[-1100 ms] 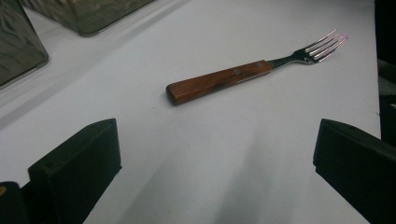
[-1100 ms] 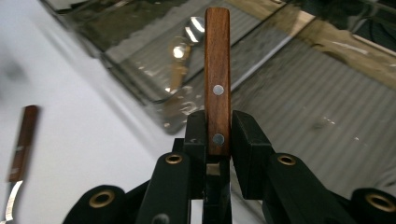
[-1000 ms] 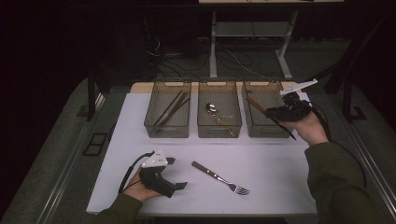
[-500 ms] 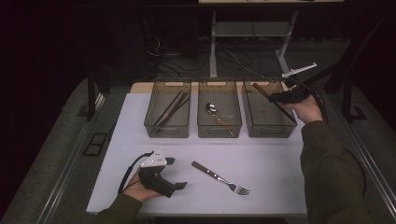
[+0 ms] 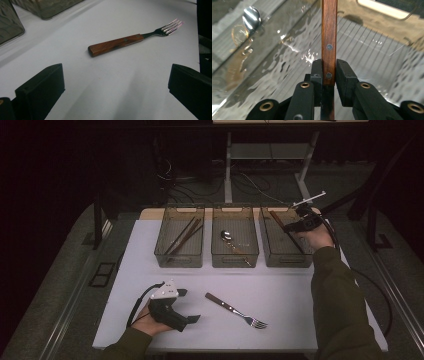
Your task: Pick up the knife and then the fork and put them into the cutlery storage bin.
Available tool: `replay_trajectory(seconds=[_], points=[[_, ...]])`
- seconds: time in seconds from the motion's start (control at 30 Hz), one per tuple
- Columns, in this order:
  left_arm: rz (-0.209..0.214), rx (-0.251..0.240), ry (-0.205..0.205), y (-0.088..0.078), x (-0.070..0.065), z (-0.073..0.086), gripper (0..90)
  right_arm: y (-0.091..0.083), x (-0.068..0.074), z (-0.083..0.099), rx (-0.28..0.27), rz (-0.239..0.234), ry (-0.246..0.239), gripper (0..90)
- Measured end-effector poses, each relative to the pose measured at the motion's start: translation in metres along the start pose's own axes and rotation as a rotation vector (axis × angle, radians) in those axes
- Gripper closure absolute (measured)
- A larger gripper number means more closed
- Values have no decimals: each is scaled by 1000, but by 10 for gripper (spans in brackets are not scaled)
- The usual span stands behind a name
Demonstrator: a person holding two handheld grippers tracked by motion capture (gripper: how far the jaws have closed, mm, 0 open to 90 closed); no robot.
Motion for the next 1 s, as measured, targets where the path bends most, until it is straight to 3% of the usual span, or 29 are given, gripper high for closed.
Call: replay_trajectory(seconds=[0.1, 0.17, 0.23, 0.6, 0.8, 1.0], points=[[1, -3, -1, 0, 0, 0, 0, 9, 5, 4, 25, 24, -3, 755], [1, -2, 0, 0, 0, 0, 0, 13, 5, 7, 27, 22, 16, 578], [2, -2, 4, 0, -1, 0, 0, 12, 6, 8, 36, 47, 13, 515], [0, -4, 1, 0, -1, 0, 0, -14, 8, 9, -71, -18, 51, 422], [2, -3, 4, 1, -1, -1, 0, -38, 20, 20, -136, -81, 62, 376], [-5, 7, 6, 2, -1, 0, 0, -61, 36, 34, -192, -120, 29, 363]])
Point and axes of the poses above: each handheld gripper's, and its own axes: y roughly forward along the jaws, z roughly out of its underside, x roughly to its left, the point moved 2 cm from there along y, roughly forward along the jaws, and after that the axes turned 15 degrees about z, right-handed, at the moved point
